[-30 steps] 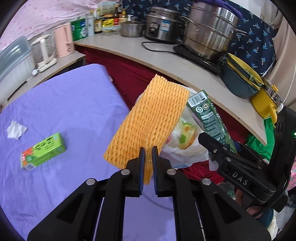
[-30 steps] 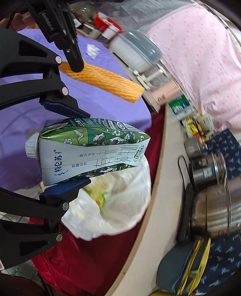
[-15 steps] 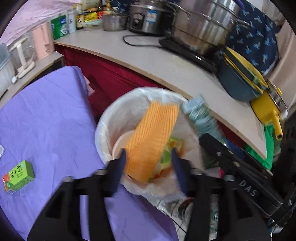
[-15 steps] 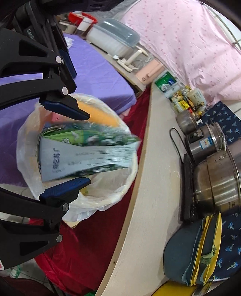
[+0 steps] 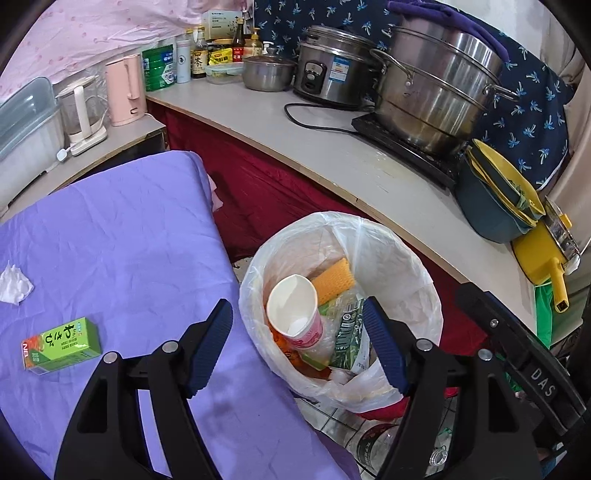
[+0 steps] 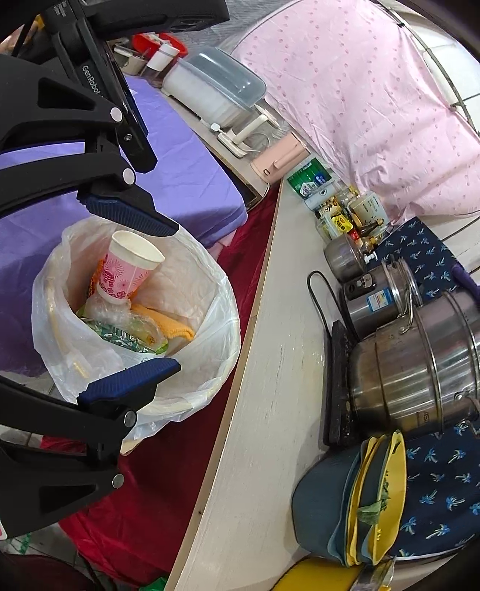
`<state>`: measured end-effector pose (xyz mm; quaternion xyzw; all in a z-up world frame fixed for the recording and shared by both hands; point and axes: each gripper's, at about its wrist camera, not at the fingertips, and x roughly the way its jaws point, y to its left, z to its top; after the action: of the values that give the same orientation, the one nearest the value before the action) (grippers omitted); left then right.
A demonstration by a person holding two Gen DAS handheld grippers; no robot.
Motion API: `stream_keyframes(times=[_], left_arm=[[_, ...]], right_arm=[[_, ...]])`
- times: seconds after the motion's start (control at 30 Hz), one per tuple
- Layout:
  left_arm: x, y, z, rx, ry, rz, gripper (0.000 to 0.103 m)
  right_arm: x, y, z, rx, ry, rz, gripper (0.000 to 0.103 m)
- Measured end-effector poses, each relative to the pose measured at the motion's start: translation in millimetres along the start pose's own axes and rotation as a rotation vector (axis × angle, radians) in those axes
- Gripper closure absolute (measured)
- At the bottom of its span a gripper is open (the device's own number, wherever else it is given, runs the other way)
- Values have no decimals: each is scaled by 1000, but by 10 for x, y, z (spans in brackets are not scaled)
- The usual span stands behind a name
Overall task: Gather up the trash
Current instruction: 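Move both open tools back to the tissue and green snack box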
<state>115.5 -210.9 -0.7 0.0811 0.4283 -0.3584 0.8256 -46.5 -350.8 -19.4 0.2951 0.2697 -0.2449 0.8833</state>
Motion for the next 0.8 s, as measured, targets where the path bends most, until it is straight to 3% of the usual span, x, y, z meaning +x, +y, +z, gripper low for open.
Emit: stream_keyframes(times=[0.37, 0.8], left_arm=[[-252, 242, -89, -28, -42, 51, 34], [-606, 799, -186, -104, -91, 125, 34]], right_arm=[[-126, 393, -92, -80, -6, 36, 36], [-146, 948, -203, -153, 5, 92, 36]])
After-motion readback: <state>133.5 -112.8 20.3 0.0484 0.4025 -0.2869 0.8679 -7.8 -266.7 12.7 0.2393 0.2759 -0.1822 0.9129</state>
